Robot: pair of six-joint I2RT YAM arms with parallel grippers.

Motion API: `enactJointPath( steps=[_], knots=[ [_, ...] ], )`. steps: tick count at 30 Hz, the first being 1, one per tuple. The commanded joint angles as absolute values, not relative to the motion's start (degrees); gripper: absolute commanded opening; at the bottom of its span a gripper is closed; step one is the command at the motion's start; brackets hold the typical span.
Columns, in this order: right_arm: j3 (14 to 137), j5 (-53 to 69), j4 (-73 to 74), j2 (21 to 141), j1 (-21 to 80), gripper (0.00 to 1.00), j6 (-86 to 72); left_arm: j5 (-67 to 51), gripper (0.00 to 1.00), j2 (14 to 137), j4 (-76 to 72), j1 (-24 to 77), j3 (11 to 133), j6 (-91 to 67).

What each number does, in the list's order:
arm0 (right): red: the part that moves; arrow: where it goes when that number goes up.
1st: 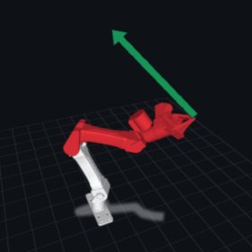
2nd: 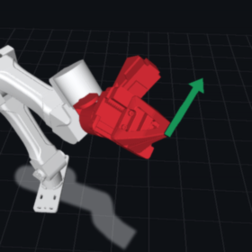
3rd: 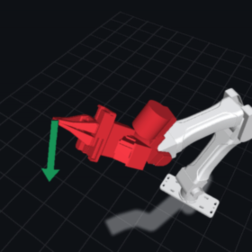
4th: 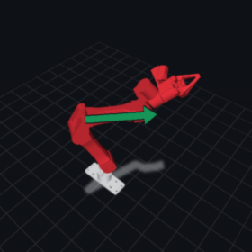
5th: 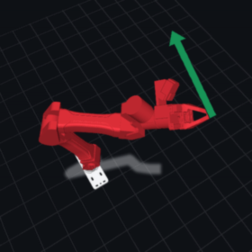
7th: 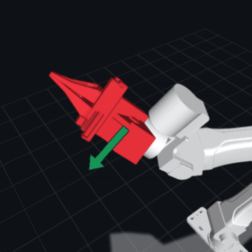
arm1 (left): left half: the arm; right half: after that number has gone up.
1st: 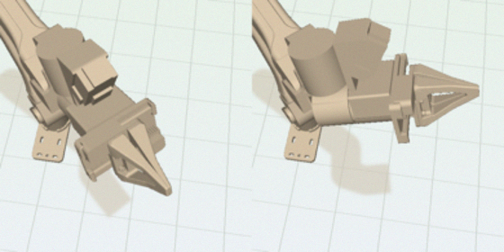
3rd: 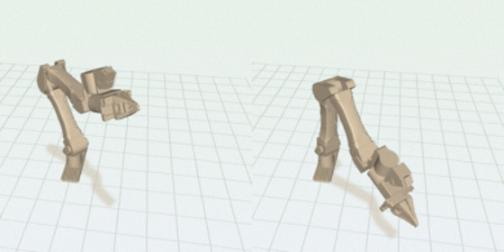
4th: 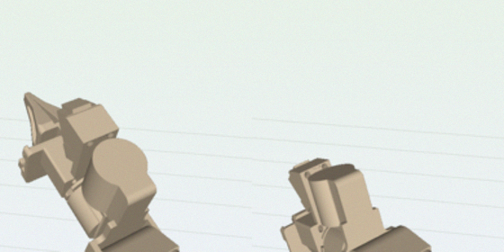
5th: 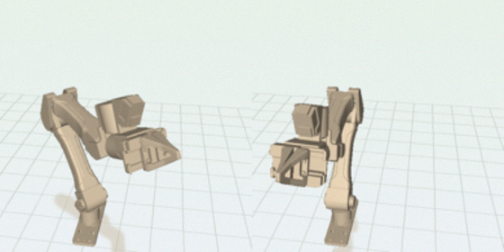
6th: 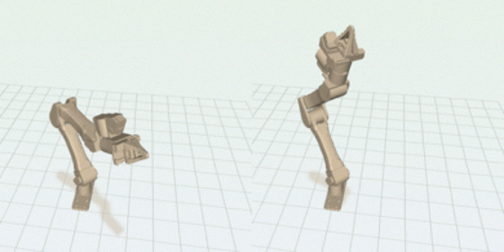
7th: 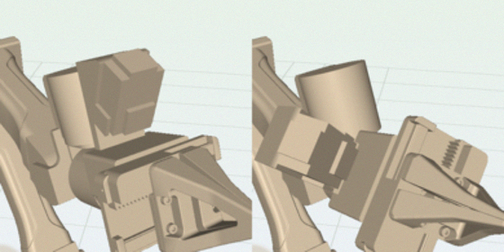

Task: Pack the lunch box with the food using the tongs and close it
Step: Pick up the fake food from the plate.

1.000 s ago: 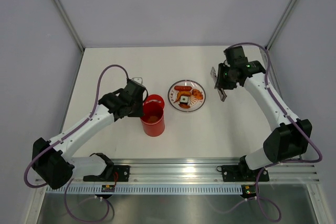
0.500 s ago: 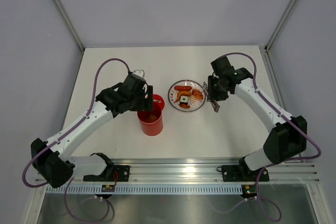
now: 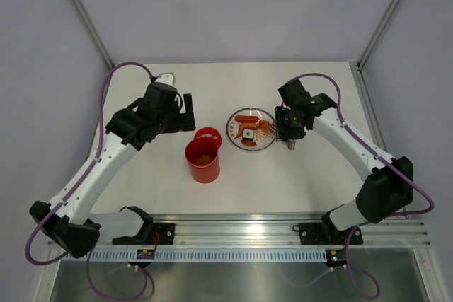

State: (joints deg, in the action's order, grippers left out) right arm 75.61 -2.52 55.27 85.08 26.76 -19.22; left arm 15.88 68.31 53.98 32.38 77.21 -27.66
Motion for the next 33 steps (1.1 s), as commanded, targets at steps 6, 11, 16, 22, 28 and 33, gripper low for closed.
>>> enactJointPath(
  steps=[6,11,16,22,28,33],
  knots=[
    [79.63,-5.53,54.58,84.99,28.12,0.45,-17.14,16.87,0.99,66.36,52.47,30.50,75.67,-26.72],
    [80.51,-6.68,54.32,85.61,28.13,0.46,-16.26,17.84,0.99,66.53,52.73,29.89,75.85,-26.63],
    [80.77,-6.51,53.09,87.44,28.13,0.48,-15.47,17.94,0.99,67.76,53.62,26.03,74.54,-28.12],
    [80.33,-5.36,52.30,89.21,28.21,0.50,-14.42,10.82,0.99,66.36,50.89,19.17,69.79,-28.65],
    [79.81,-4.04,52.03,89.56,28.13,0.50,-13.54,9.93,0.99,66.00,50.45,17.84,68.29,-28.47],
    [79.63,-2.99,51.94,89.39,28.13,0.50,-13.10,9.41,0.99,66.36,50.01,17.84,67.85,-28.65]
  ],
)
